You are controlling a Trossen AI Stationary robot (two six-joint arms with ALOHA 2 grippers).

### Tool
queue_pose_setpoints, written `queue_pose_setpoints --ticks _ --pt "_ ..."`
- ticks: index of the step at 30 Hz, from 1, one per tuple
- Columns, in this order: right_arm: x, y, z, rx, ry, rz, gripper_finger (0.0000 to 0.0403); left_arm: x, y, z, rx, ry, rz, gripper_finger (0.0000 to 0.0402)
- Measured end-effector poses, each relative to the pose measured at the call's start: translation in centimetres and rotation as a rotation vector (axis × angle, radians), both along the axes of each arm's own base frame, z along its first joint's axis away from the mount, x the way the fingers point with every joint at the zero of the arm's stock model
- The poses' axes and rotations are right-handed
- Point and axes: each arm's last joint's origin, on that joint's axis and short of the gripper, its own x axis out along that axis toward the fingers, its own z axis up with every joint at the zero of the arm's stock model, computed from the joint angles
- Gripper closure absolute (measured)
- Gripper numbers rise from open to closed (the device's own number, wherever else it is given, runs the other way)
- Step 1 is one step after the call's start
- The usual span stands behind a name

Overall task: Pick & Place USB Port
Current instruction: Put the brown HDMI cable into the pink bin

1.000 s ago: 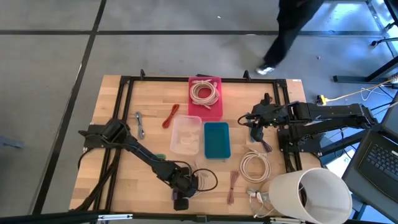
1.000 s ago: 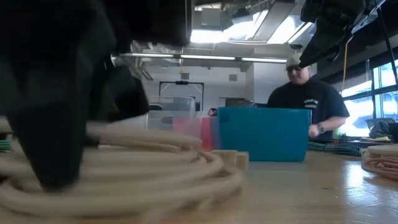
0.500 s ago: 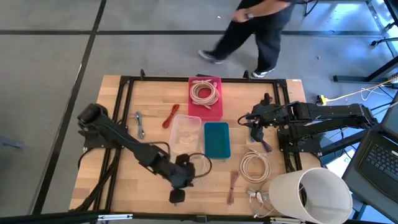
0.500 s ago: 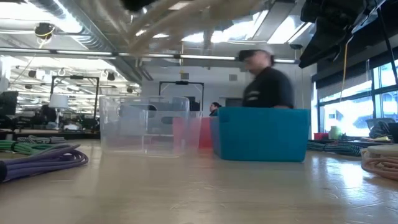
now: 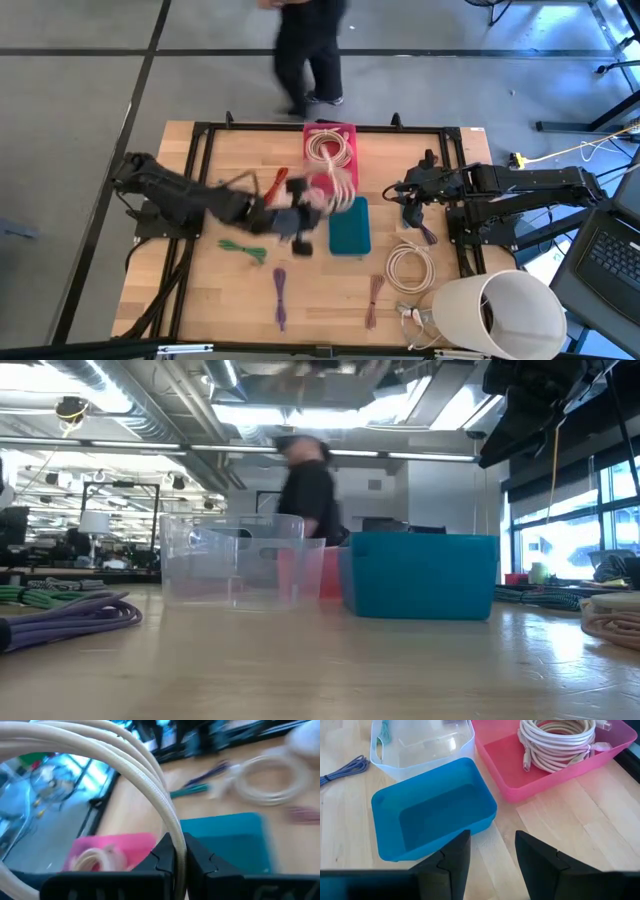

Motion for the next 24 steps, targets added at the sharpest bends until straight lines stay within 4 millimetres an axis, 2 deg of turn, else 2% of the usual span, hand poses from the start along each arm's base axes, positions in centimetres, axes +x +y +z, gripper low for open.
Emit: queue_pose_setpoints --ticks 4,7,11,14,18,21,24 --pt "0.0 0.0 0.0 -0.015 0.003 0.015 0.0244 1.0 6.7 -0.5 -0.052 0.048 0.049 0.0391" --pt "0.0 0.0 0.0 -0.018 0.001 0.017 0.0244 0.9 12.1 -0.9 -0.129 0.057 0.075 0.0391" --pt "0.0 0.0 0.0 -0.018 -0.001 0.017 0.0244 -0.4 18.9 -1.2 -0.246 0.015 0.113 0.0391" --pt "0.1 0.0 0.1 -0.017 -0.012 0.017 0.0244 -1.5 23.0 -1.8 -0.333 -0.021 0.139 0.0391" --pt "0.4 0.0 0.4 -0.016 -0.049 0.017 0.0244 -1.4 26.8 -3.1 -0.451 -0.016 0.155 0.0391" --pt "0.4 0.0 0.5 -0.021 -0.06 0.023 0.0244 0.2 27.7 -4.6 -0.508 0.04 0.111 0.0391" --pt "0.5 0.0 0.5 -0.032 -0.06 0.033 0.0244 2.2 27.8 -6.2 -0.533 0.132 0.073 0.0391"
